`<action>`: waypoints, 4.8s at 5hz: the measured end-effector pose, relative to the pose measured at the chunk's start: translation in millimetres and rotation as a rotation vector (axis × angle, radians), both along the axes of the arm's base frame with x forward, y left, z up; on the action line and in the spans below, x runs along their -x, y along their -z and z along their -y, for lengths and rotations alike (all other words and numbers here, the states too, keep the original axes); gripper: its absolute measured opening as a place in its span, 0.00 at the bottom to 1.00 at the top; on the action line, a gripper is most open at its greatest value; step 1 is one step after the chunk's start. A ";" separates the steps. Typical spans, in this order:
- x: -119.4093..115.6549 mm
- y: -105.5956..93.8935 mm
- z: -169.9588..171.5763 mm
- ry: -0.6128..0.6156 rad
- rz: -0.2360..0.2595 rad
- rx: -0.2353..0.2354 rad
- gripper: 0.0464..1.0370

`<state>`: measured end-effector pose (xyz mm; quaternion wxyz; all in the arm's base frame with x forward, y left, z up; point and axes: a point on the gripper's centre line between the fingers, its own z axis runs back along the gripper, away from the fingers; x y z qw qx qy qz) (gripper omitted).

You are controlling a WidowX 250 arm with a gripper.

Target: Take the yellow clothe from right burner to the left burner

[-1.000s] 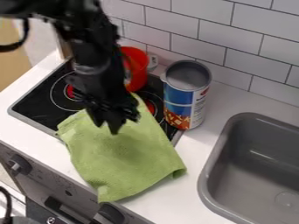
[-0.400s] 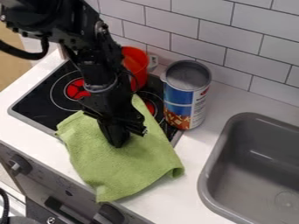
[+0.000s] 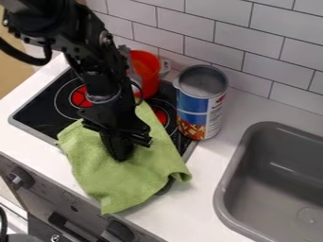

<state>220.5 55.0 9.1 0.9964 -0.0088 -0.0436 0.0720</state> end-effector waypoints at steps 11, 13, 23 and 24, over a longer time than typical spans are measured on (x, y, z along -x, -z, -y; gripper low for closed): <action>5.8 -0.2 -134.0 -0.479 0.095 -0.054 0.01; 1.1 -4.5 -158.5 -0.170 0.107 -0.239 0.01; -48.2 -19.9 -160.2 0.159 0.046 -0.094 0.16; -55.6 -37.2 -161.6 0.083 0.091 -0.093 0.39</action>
